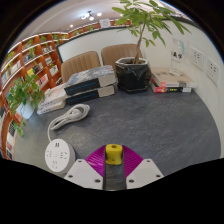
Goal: Unplug charger
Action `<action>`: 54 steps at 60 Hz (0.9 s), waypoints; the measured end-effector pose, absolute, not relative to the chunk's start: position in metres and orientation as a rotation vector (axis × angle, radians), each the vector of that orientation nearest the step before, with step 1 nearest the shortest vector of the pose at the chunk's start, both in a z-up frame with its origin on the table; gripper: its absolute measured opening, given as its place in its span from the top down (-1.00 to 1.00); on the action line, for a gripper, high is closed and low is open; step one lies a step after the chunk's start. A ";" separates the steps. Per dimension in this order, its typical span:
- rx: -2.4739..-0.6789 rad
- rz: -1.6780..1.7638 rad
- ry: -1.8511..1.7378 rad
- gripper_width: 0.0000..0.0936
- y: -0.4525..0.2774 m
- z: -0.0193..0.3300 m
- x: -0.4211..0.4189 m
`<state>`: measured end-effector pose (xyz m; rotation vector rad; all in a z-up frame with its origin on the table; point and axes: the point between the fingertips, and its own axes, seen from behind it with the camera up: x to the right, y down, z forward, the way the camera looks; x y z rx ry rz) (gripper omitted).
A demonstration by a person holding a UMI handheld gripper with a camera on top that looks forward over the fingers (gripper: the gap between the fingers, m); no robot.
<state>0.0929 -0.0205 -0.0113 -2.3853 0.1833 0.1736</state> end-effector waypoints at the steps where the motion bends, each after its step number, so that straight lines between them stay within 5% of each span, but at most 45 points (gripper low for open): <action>1: -2.384 0.161 0.184 0.49 -0.020 -0.011 0.094; 11: -2.296 0.015 0.139 -0.02 -0.014 0.036 0.109; 21: -2.090 -0.039 0.116 -0.75 -0.035 0.153 0.096; 28: -1.988 -0.023 0.109 -0.75 -0.071 0.223 0.069; 35: -1.943 0.008 0.108 -0.75 -0.115 0.252 0.037; 54: -2.014 0.041 0.021 -0.77 -0.214 0.223 -0.042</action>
